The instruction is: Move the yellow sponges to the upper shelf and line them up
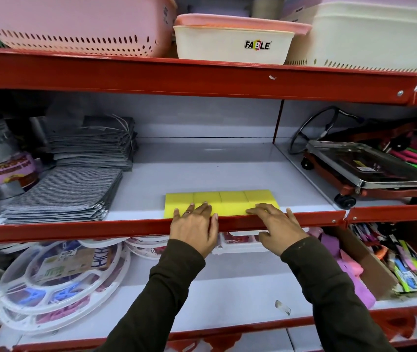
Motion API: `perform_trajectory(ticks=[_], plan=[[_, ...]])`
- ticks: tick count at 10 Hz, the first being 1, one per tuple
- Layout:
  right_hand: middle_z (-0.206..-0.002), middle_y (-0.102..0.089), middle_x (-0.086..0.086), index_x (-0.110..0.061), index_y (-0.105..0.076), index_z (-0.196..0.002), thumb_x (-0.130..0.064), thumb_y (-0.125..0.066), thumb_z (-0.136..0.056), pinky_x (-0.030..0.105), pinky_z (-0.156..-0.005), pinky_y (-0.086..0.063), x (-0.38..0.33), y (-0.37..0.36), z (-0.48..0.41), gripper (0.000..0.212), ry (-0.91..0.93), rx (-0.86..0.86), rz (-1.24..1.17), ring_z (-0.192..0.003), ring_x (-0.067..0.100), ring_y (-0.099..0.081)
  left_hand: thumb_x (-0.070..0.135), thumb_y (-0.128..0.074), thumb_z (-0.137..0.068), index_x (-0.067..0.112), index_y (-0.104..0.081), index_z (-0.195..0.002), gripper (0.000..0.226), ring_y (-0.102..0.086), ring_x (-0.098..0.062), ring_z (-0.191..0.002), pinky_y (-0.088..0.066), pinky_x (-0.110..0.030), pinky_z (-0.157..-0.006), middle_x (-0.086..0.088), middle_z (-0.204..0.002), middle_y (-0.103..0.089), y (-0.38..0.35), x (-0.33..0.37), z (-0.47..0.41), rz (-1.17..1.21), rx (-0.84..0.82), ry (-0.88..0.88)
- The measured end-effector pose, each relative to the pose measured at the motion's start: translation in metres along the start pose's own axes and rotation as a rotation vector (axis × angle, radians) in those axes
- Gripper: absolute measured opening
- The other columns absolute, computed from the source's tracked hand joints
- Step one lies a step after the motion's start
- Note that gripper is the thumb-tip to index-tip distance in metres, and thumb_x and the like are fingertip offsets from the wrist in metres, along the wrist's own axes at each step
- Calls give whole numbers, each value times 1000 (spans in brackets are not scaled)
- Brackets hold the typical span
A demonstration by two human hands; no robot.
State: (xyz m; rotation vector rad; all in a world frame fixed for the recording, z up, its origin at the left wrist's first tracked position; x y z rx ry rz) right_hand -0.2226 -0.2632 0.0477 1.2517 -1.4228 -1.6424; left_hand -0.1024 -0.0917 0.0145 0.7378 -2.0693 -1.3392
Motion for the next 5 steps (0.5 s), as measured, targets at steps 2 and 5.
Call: perform_trajectory(ticks=[2,5], plan=[[-154,-32,-6,-32,-37,-144,-20,-52,-83,53,-121,-2,-7,0,1,63,-8,-3,24,-146,15,-26,49,-4,-93,22,-57,-138,75,-44,-22,-141,-35,-48,-115,4,-150,-52,7,-3,1,-16,-45,-18],[-149,-41,-8,-31,-42,-141,-18,-47,-87,48,-123,-13,-50,44,10,55,176,366,-40,-143,11,-33,45,-30,-97,17,-62,-134,56,-58,-28,-126,-47,-44,-104,-4,-138,-63,48,-13,-6,97,248,-161]])
Point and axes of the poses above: each hand's wrist, its own z-axis away from the middle knuckle, its own y-axis out of the back of the hand, x = y × z, the point moved 1 cm from there along -z, towards the middle knuckle
